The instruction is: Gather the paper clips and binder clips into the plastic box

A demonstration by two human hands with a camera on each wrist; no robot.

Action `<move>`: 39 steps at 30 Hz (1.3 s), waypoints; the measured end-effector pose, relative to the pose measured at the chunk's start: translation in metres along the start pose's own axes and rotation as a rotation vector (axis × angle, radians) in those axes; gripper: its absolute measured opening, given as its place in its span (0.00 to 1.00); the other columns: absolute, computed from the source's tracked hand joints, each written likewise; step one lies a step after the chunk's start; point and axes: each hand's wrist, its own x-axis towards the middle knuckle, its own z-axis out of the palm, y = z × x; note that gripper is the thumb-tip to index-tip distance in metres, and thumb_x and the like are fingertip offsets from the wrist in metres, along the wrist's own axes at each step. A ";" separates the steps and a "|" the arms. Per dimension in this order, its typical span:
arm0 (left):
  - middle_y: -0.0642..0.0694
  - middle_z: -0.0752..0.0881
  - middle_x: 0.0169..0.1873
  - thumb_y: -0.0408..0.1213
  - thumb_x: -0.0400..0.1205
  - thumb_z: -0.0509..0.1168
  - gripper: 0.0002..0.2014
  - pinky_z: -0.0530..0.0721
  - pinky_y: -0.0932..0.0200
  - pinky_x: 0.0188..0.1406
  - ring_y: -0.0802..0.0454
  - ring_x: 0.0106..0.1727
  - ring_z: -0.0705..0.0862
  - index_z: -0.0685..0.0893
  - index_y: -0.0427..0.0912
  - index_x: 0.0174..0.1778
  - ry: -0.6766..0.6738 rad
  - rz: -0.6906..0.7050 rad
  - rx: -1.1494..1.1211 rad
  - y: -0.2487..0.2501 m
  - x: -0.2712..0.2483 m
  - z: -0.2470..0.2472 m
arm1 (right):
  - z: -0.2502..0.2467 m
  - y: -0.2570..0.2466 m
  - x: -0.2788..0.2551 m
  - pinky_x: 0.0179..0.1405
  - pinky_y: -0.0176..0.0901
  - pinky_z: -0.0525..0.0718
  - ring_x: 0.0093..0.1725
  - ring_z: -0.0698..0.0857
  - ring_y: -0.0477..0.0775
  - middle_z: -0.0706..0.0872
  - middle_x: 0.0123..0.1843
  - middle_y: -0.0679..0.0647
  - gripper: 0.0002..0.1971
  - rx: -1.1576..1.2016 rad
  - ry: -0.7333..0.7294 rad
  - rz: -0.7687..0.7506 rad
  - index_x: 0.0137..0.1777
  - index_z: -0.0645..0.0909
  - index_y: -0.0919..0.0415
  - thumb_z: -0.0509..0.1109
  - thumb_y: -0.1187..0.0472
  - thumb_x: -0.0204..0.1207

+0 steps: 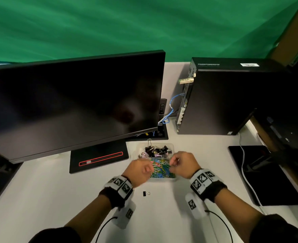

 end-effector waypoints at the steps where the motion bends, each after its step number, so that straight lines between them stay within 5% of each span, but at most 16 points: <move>1: 0.53 0.79 0.38 0.32 0.77 0.64 0.06 0.75 0.71 0.40 0.66 0.35 0.75 0.85 0.41 0.45 -0.054 0.029 0.047 -0.002 -0.009 0.004 | -0.004 -0.003 0.008 0.25 0.21 0.69 0.30 0.77 0.40 0.80 0.31 0.47 0.09 0.000 0.037 0.005 0.31 0.81 0.54 0.76 0.69 0.60; 5: 0.48 0.83 0.51 0.38 0.77 0.62 0.11 0.77 0.65 0.54 0.52 0.51 0.82 0.84 0.44 0.53 -0.167 0.011 0.237 -0.015 -0.037 0.026 | -0.008 -0.008 0.032 0.27 0.27 0.69 0.29 0.76 0.41 0.79 0.28 0.47 0.10 0.022 0.139 0.014 0.31 0.80 0.55 0.74 0.71 0.62; 10: 0.47 0.74 0.67 0.36 0.80 0.60 0.19 0.70 0.61 0.71 0.50 0.68 0.74 0.75 0.45 0.68 -0.206 -0.066 0.293 -0.025 -0.050 0.040 | 0.002 0.001 0.047 0.37 0.34 0.75 0.36 0.81 0.50 0.85 0.38 0.53 0.07 0.046 0.182 0.054 0.43 0.84 0.57 0.70 0.70 0.69; 13: 0.45 0.74 0.66 0.34 0.81 0.59 0.18 0.69 0.60 0.71 0.49 0.69 0.72 0.76 0.44 0.68 -0.196 -0.083 0.319 -0.025 -0.051 0.044 | 0.009 0.002 0.037 0.44 0.38 0.76 0.41 0.80 0.51 0.83 0.43 0.51 0.11 0.044 0.201 0.025 0.53 0.82 0.59 0.69 0.69 0.72; 17: 0.43 0.78 0.62 0.35 0.81 0.59 0.16 0.73 0.59 0.65 0.48 0.64 0.77 0.79 0.43 0.65 -0.192 -0.113 0.300 -0.026 -0.049 0.045 | 0.030 0.007 0.006 0.43 0.38 0.79 0.41 0.81 0.50 0.83 0.41 0.50 0.05 -0.068 0.016 -0.103 0.44 0.83 0.57 0.74 0.60 0.69; 20: 0.44 0.80 0.58 0.36 0.78 0.62 0.14 0.75 0.62 0.57 0.47 0.58 0.80 0.81 0.43 0.60 -0.156 -0.105 0.237 -0.024 -0.048 0.043 | 0.046 0.018 -0.011 0.42 0.34 0.72 0.44 0.77 0.50 0.83 0.43 0.52 0.04 -0.208 -0.111 -0.143 0.44 0.84 0.57 0.70 0.62 0.70; 28: 0.52 0.71 0.49 0.36 0.80 0.63 0.16 0.73 0.69 0.50 0.56 0.43 0.76 0.78 0.44 0.64 0.117 -0.024 0.107 0.001 -0.008 0.012 | 0.057 0.027 -0.029 0.49 0.37 0.73 0.52 0.79 0.54 0.87 0.48 0.56 0.10 -0.211 -0.049 -0.191 0.45 0.85 0.57 0.64 0.69 0.74; 34: 0.44 0.77 0.59 0.33 0.80 0.62 0.17 0.75 0.54 0.66 0.47 0.63 0.75 0.78 0.46 0.65 0.141 -0.173 0.220 -0.006 0.024 0.004 | 0.055 0.027 -0.044 0.51 0.36 0.73 0.52 0.77 0.50 0.87 0.50 0.54 0.10 -0.204 -0.064 -0.180 0.47 0.86 0.55 0.64 0.67 0.75; 39: 0.46 0.76 0.62 0.29 0.77 0.59 0.19 0.71 0.50 0.68 0.46 0.66 0.70 0.78 0.48 0.63 0.218 -0.165 0.206 -0.011 0.017 -0.004 | 0.044 0.024 -0.047 0.46 0.25 0.69 0.51 0.78 0.49 0.86 0.50 0.53 0.10 -0.156 -0.036 -0.189 0.52 0.85 0.56 0.67 0.65 0.73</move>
